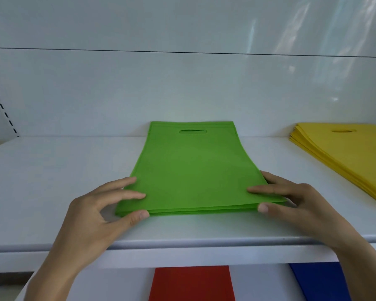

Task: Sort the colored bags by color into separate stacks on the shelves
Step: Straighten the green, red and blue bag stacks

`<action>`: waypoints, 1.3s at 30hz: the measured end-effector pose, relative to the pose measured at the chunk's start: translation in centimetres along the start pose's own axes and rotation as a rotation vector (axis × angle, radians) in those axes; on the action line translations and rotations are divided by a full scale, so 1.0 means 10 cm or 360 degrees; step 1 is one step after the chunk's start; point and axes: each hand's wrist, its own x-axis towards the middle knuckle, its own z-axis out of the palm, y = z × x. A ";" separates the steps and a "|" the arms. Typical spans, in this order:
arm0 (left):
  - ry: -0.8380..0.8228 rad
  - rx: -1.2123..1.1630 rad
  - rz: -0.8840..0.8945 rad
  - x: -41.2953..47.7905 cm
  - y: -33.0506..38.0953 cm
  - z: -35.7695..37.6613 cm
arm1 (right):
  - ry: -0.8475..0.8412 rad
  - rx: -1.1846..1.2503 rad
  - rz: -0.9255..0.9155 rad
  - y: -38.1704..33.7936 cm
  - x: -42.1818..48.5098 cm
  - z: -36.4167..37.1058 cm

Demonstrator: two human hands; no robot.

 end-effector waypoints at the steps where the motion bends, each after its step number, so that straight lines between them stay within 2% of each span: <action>1: 0.0014 0.0013 0.0013 0.00 0.00 0.00 | 0.0011 -0.0021 0.0008 0.01 0.00 0.00; 6: 0.0147 0.0055 -0.0033 0.06 -0.07 0.04 | 0.0129 -0.0302 0.0136 0.06 0.04 0.02; 12: 0.0249 -0.0026 -0.0046 0.05 -0.06 0.04 | 0.0135 -0.0411 0.0021 0.09 0.01 -0.02; 15: 0.0455 -0.0023 -0.0067 0.05 -0.12 0.03 | 0.0264 -0.0352 -0.0046 0.10 0.00 -0.02; 17: 0.0503 -0.0072 -0.0073 0.04 -0.12 0.02 | 0.0373 -0.0250 -0.0146 0.11 -0.02 -0.04; 21: 0.0306 0.0009 0.0093 0.04 -0.03 -0.01 | 0.0483 -0.0295 -0.0331 0.09 -0.08 -0.03; 25: 0.0198 0.0203 0.0248 0.08 -0.01 -0.02 | 0.0532 -0.0535 -0.0433 0.07 -0.08 0.00; 30: -0.0028 0.0546 0.0550 0.16 -0.04 -0.09 | 0.0418 -0.1006 -0.0680 0.05 -0.04 -0.07; 34: -0.0059 0.0757 0.0770 0.24 0.00 -0.15 | 0.0311 -0.1299 -0.0885 0.00 0.03 -0.17; 39: -0.0112 0.0723 0.0813 0.28 -0.04 -0.17 | 0.0215 -0.1554 -0.1084 0.03 0.11 -0.20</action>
